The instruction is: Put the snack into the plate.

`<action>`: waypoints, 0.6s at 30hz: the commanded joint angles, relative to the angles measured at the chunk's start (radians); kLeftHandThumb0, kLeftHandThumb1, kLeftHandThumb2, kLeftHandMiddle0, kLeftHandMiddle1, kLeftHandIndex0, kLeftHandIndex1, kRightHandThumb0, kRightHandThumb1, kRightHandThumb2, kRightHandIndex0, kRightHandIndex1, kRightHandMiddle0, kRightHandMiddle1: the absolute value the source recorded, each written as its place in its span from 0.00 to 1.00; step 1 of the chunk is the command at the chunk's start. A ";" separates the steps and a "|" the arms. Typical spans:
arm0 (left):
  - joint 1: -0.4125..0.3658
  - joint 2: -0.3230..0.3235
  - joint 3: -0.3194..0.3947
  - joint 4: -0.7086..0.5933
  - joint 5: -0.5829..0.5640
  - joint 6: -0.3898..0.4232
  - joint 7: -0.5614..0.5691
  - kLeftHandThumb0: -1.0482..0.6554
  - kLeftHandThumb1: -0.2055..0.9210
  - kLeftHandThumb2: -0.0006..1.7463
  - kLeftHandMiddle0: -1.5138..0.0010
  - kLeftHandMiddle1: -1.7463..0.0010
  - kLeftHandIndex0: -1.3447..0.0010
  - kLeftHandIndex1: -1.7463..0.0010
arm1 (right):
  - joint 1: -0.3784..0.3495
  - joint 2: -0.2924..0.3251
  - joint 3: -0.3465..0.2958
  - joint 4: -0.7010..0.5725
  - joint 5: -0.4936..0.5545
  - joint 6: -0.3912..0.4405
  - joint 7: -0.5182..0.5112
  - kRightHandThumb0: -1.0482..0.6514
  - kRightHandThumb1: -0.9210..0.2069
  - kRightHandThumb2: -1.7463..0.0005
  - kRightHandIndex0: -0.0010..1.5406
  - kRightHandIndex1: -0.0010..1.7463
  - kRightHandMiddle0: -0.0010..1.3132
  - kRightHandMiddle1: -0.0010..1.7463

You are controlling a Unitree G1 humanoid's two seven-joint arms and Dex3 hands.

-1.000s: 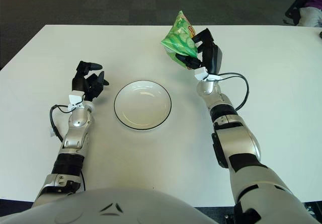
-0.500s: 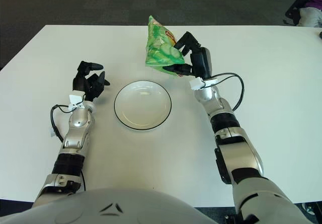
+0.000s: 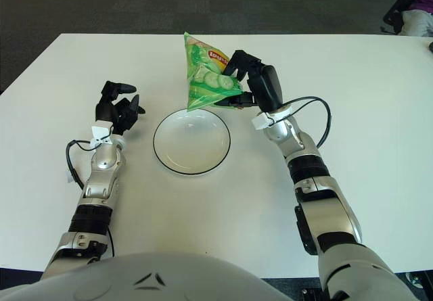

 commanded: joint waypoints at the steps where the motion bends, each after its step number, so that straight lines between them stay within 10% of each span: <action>1: -0.018 0.010 0.008 0.015 -0.002 -0.007 0.003 0.41 1.00 0.19 0.38 0.19 0.70 0.12 | 0.012 -0.023 0.006 -0.028 -0.016 -0.035 0.025 0.58 0.00 0.95 0.58 1.00 0.52 1.00; 18: -0.024 0.017 0.012 0.031 -0.008 -0.018 -0.004 0.41 1.00 0.19 0.38 0.19 0.69 0.12 | 0.078 -0.053 0.037 -0.152 0.064 -0.101 0.231 0.57 0.00 0.91 0.61 1.00 0.53 1.00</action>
